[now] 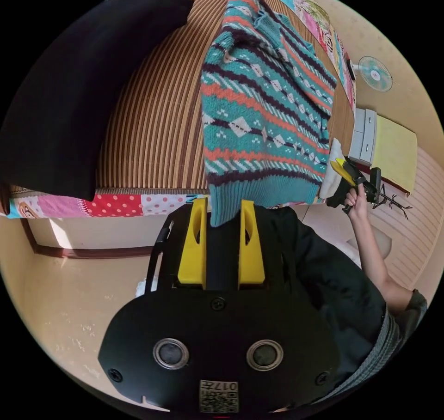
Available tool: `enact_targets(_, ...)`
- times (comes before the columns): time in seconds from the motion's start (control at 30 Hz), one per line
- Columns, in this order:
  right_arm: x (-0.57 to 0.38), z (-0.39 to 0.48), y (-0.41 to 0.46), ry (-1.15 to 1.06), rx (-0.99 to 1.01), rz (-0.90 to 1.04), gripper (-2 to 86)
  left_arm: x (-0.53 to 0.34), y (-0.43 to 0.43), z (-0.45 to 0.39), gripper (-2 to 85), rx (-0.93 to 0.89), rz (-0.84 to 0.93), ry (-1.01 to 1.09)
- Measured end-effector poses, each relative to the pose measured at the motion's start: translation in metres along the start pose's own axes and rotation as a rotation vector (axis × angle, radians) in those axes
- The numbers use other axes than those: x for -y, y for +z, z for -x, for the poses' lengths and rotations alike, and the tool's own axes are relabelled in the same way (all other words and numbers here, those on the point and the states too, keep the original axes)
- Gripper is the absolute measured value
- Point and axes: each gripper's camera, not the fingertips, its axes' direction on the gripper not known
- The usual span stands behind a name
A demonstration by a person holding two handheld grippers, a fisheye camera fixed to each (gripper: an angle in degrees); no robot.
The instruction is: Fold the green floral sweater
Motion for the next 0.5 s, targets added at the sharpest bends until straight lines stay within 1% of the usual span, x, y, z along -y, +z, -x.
enact_targets(0.07, -0.005, -0.017, 0.008, 0.060, -0.079, 0.042, 10.7, 0.009, 0.009, 0.005, 11.0, -0.003, 0.036, -0.002)
enact_targets(0.17, 0.010, -0.040, 0.034, 0.095, -0.043, 0.211, 7.9, 0.020, 0.019, 0.006, 11.0, 0.012, 0.082, -0.004)
enact_targets(0.23, 0.031, -0.046, 0.047, 0.056, -0.004, 0.369, 3.3, 0.027, 0.025, 0.005, 10.8, 0.026, 0.139, -0.004)
enact_targets(0.27, 0.034, -0.047, 0.045, 0.041, -0.006, 0.379, 2.7, 0.032, 0.029, 0.003, 10.1, 0.047, 0.183, 0.004)
enact_targets(0.3, 0.037, -0.053, 0.035, 0.054, -0.086, 0.349, 2.0, 0.034, 0.031, 0.001, 9.7, 0.063, 0.206, 0.009)
enact_targets(0.33, 0.035, -0.066, 0.019, 0.124, -0.196, 0.289, 1.6, 0.037, 0.032, -0.001, 7.7, 0.101, 0.241, 0.022)
enact_targets(0.37, 0.032, -0.074, 0.011, 0.179, -0.262, 0.254, 1.5, 0.039, 0.028, -0.004, 6.3, 0.151, 0.231, 0.034)
enact_targets(0.4, 0.023, -0.091, -0.006, 0.285, -0.368, 0.192, 1.4, 0.039, 0.025, -0.005, 5.7, 0.171, 0.220, 0.040)
enact_targets(0.43, 0.013, -0.102, -0.018, 0.317, -0.355, 0.135, 1.6, 0.039, 0.021, -0.005, 5.2, 0.179, 0.212, 0.047)
enact_targets(0.47, 0.008, -0.106, -0.022, 0.301, -0.297, 0.114, 1.7, 0.039, 0.015, -0.001, 5.1, 0.161, 0.207, 0.033)
enact_targets(0.5, -0.001, -0.109, -0.027, 0.236, -0.140, 0.082, 2.2, 0.039, 0.010, 0.001, 5.1, 0.149, 0.201, 0.020)
